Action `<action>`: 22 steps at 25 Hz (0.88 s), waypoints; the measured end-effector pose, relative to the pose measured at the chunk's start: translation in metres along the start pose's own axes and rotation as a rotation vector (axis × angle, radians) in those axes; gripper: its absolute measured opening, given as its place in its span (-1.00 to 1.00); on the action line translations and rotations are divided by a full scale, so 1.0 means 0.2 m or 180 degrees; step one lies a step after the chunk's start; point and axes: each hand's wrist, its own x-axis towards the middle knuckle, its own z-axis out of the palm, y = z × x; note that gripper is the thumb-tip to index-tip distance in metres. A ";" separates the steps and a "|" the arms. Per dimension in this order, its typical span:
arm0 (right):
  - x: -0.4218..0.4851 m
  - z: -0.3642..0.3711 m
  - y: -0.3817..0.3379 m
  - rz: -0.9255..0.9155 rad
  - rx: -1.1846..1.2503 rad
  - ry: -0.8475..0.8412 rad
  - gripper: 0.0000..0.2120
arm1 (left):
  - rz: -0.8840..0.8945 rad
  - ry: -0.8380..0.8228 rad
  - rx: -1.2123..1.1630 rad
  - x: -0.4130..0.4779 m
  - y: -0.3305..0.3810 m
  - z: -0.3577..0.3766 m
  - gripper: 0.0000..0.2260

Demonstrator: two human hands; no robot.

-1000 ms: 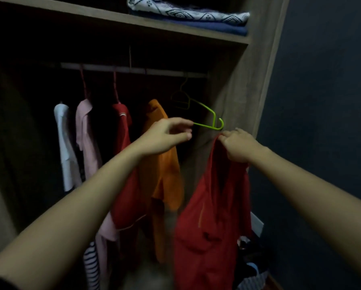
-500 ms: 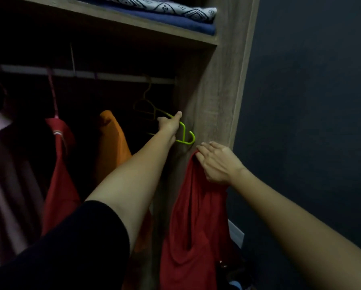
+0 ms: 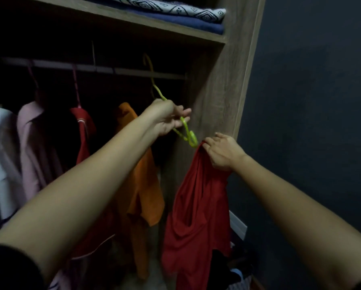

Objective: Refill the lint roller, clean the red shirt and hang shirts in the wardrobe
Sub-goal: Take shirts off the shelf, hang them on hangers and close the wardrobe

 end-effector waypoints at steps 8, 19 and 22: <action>-0.06 -0.23 -0.22 0.0907 0.2033 -0.0546 -0.43 | 0.0830 0.1097 0.2769 -0.77 -0.11 -0.81 -0.79; -0.16 -0.69 -0.62 0.0559 0.2831 -0.0156 -0.51 | 0.1414 0.0360 0.3535 -1.29 -0.12 -1.30 -0.80; -0.26 -0.89 -0.76 -0.0129 0.2627 0.0317 -0.57 | 0.1586 0.0227 0.3315 -1.30 -0.20 -1.22 -0.77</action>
